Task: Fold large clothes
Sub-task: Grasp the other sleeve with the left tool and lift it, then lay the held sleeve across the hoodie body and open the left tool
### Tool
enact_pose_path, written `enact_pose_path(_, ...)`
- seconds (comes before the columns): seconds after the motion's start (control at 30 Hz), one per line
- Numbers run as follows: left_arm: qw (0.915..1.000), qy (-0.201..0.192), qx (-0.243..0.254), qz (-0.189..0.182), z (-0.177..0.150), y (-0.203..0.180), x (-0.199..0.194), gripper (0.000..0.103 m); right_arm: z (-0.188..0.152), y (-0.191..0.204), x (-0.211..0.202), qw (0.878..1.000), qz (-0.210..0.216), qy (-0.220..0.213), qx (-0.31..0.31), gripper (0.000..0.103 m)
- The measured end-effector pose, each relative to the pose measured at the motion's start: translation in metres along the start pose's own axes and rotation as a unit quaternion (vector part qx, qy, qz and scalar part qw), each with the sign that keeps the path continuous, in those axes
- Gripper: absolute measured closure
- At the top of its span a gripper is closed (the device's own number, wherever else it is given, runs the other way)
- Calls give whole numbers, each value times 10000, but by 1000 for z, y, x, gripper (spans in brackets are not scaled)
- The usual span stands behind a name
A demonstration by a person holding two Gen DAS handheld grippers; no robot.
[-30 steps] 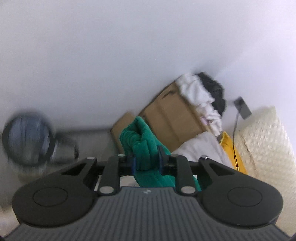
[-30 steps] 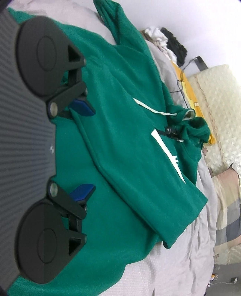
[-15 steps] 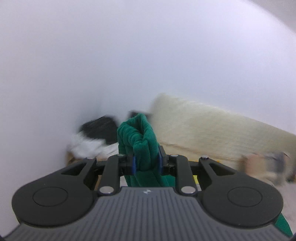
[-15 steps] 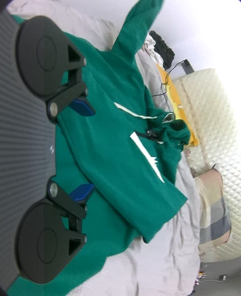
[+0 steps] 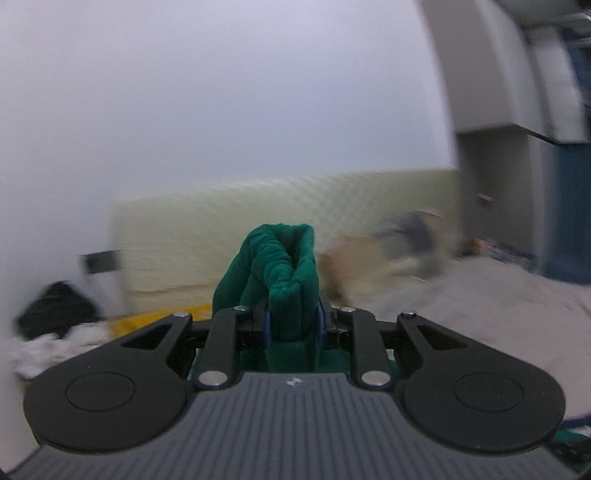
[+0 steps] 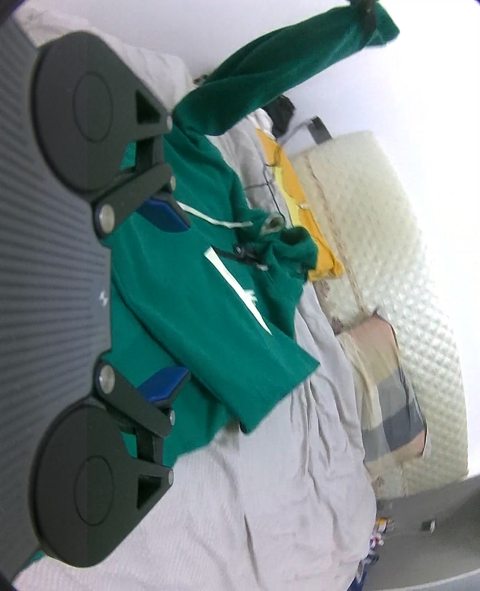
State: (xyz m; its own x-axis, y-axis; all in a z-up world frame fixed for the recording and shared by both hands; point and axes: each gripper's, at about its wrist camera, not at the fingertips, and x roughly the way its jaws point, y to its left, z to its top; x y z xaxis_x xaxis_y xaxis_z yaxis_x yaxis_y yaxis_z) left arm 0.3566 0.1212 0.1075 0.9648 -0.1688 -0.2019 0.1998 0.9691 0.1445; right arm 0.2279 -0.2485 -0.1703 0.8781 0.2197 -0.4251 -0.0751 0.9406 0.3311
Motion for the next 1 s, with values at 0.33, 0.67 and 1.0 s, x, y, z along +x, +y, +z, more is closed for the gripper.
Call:
enact_pose_path(0.33, 9770, 860, 47, -1949, -90, -197, 85, 79, 10, -66, -5, 9937, -526, -37, 988, 21)
enact_pose_path(0.67, 9432, 2217, -362, -2447, -244, -288, 133, 79, 6, -98, 11, 9884, -588, 79, 1396, 21)
enact_pose_path(1.0, 9375, 2304, -1266, -2279, -252, -262, 106, 34, 5, -101, 14, 9889, -529, 77, 1388, 21)
